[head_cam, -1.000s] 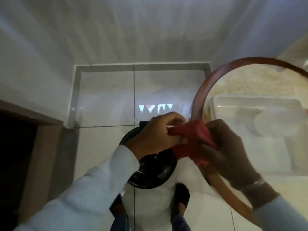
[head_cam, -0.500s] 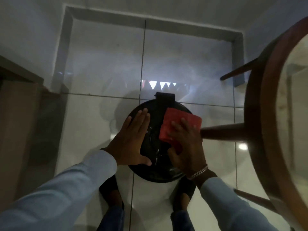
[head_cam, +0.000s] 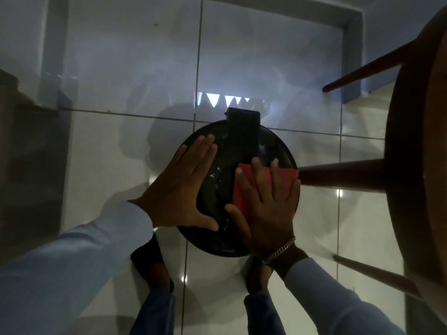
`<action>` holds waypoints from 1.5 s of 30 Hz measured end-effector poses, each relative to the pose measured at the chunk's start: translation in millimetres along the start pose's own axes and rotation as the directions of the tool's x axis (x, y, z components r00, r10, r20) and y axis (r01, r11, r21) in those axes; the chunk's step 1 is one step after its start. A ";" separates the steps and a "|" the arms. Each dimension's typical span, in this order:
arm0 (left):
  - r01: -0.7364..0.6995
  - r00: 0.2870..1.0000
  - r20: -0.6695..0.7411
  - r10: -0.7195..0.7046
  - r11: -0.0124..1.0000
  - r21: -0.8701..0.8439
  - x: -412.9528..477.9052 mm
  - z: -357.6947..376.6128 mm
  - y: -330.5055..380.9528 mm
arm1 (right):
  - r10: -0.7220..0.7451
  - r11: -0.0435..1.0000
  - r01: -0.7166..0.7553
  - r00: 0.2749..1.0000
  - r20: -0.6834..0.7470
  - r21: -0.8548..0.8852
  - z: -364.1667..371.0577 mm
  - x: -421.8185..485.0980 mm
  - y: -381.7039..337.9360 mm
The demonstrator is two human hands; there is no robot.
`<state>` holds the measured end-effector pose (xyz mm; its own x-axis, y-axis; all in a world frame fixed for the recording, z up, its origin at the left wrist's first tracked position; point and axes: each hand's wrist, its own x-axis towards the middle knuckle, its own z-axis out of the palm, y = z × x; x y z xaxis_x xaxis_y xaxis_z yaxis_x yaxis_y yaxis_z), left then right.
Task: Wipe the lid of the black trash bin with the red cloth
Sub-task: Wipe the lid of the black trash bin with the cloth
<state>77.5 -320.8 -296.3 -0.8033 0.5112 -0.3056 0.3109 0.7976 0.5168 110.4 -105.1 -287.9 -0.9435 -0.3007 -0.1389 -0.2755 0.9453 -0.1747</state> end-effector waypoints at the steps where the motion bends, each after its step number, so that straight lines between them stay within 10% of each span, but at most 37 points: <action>1: 0.003 1.000 0.000 -0.003 1.000 -0.001 0.2 0.2 -0.8 | -0.004 1.000 0.005 1.000 0.028 -0.022 -2.0 -0.3 3.2; 7: 0.000 1.000 -0.018 0.000 1.000 0.008 1.7 2.1 -3.7 | 0.381 0.924 -0.379 0.920 -0.091 0.045 4.1 32.4 -31.9; 13: -0.004 1.000 0.001 0.004 1.000 0.012 1.1 -2.4 -3.0 | 0.035 0.999 -0.035 0.999 0.004 -0.020 9.6 -22.3 -12.2; 19: -0.008 1.000 -0.010 0.008 1.000 0.016 2.3 2.1 -5.1 | 0.388 0.921 -0.379 0.914 -0.120 0.092 7.2 33.0 -18.8; 24: -0.014 1.000 -0.002 0.014 1.000 0.012 2.1 0.7 -4.6 | -0.105 0.994 0.105 0.994 0.005 0.006 12.5 -22.2 -8.2; 30: -0.020 1.000 -0.020 0.020 1.000 0.021 1.9 3.9 -5.4 | 0.366 0.930 -0.360 0.927 -0.087 0.077 9.5 14.0 -16.1; 36: -0.021 1.000 -0.005 0.021 1.000 0.009 0.6 -0.7 -4.5 | -0.075 0.997 0.076 0.995 0.067 -0.016 7.2 -29.6 -5.3; 42: -0.023 0.999 -0.040 0.023 1.000 -0.005 0.9 3.8 -5.7 | 0.398 0.916 -0.397 0.917 -0.011 0.062 0.8 26.3 -31.6; 45: -0.037 0.998 -0.050 0.036 0.999 -0.017 0.1 3.2 -5.9 | 0.289 0.954 -0.287 0.957 -0.013 0.089 5.5 35.9 -61.2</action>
<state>77.2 -324.4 -302.0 -0.8156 0.5234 -0.2465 0.3321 0.7725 0.5412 94.5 -174.5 -287.5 -0.9852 -0.0130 -0.1707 0.0241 0.9766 -0.2135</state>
